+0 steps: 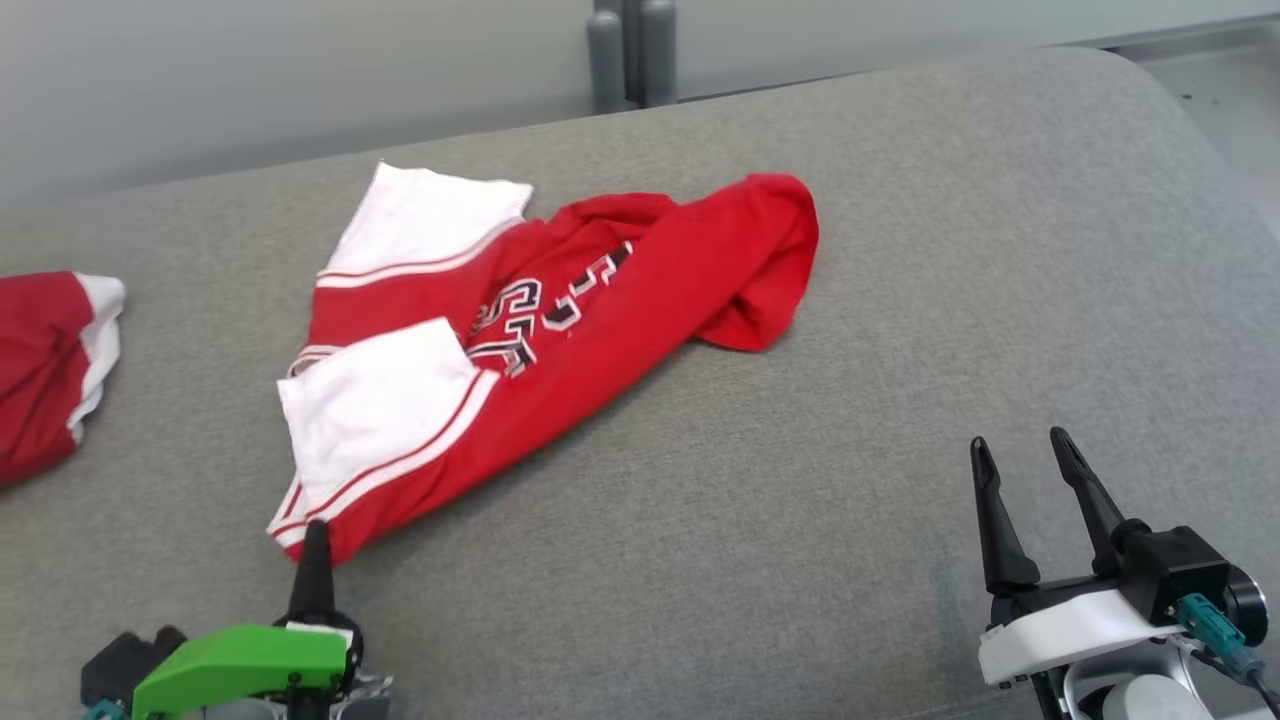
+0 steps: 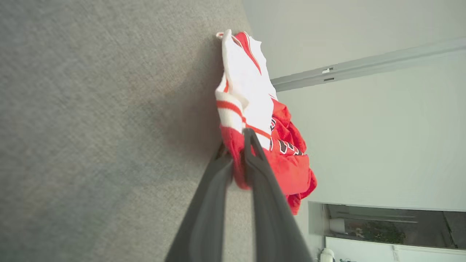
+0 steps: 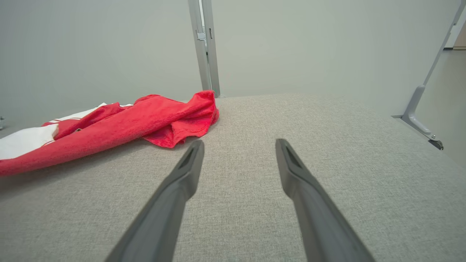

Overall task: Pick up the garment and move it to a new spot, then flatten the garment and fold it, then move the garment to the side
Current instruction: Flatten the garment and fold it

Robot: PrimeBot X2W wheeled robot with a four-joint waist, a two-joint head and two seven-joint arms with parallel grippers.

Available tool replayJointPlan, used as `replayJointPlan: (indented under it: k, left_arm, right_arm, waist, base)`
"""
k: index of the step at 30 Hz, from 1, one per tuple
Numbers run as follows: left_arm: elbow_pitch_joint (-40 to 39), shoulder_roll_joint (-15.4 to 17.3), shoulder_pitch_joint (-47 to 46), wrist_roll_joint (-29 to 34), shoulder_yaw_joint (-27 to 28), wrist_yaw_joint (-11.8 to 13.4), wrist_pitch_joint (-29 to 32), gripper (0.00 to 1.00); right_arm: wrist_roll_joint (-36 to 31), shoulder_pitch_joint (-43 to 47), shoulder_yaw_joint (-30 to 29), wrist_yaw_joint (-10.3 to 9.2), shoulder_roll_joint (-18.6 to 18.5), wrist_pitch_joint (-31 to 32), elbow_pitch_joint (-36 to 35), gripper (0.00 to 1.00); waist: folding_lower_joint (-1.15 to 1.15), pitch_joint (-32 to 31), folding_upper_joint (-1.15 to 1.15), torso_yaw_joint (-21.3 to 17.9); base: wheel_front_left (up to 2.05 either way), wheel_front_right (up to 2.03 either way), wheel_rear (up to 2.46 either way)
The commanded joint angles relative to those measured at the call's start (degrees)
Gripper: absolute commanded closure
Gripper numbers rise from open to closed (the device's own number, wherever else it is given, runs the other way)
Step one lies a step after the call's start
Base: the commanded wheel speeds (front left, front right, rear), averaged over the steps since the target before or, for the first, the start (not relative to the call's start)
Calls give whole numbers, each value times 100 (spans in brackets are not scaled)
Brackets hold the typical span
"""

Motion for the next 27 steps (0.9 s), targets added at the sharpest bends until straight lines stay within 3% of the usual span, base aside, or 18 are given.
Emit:
replayJointPlan:
  k: [1,3,4,5,6,7,8,11,14,17,19,22,27]
  left_arm:
    - [212,147,117,373,-61,-1,-109,100]
    - [484,122,145,560,-67,-23,-185,100]
    - [644,168,160,677,-64,-1,-215,90]
    - [785,200,164,792,-42,22,-250,68]
    - [913,211,157,883,-8,37,-259,53]
    - [1033,214,152,934,0,37,-282,12]
    - [1151,207,143,984,21,47,-290,0]
    - [1408,273,94,1272,81,138,-313,0]
    - [1449,532,84,2477,528,532,-352,0]
    - [1002,98,55,3293,753,446,-326,0]
    - [676,35,-149,3717,642,384,-332,0]
    - [492,-206,-560,4082,51,261,-224,0]
    - [833,-320,-1362,4405,-712,110,358,0]
  right_arm:
    - [-73,68,-14,-1,-44,-18,2,0]
    - [-89,90,-18,-1,-63,-18,-1,0]
    - [-95,102,-17,-1,-75,-18,-2,0]
    - [-98,101,-2,0,-82,-18,-4,0]
    - [-100,92,19,0,-81,-18,-5,0]
    - [-104,89,19,-1,-81,-18,-4,0]
    - [-100,97,16,-1,-82,-18,-5,0]
    - [-87,118,40,0,-72,-18,6,0]
    - [-66,119,12,-1,-62,-18,-16,0]
    - [-50,175,-80,0,-48,-18,-56,0]
    - [-72,185,-56,-1,-45,-18,-78,0]
    - [-109,126,-36,-1,-56,-18,-95,0]
    - [-99,-1,8,0,-53,-18,-97,0]
  waist:
    - [0,-216,0,268]
    - [0,-241,0,290]
    - [0,-253,0,290]
    - [0,-256,0,279]
    - [0,-254,0,258]
    - [0,-258,0,231]
    - [0,-258,0,203]
    - [0,-255,0,87]
    - [0,-254,0,-108]
    - [0,-241,0,-175]
    - [0,-196,0,-225]
    - [0,-118,0,-300]
    - [0,-8,0,-463]
  base:
    - [0,0,0]
    - [0,0,0]
    - [0,0,0]
    - [0,0,0]
    - [0,0,0]
    - [0,0,0]
    - [0,0,0]
    - [0,0,0]
    - [0,0,0]
    - [0,0,0]
    - [0,0,0]
    - [0,0,0]
    - [0,0,0]
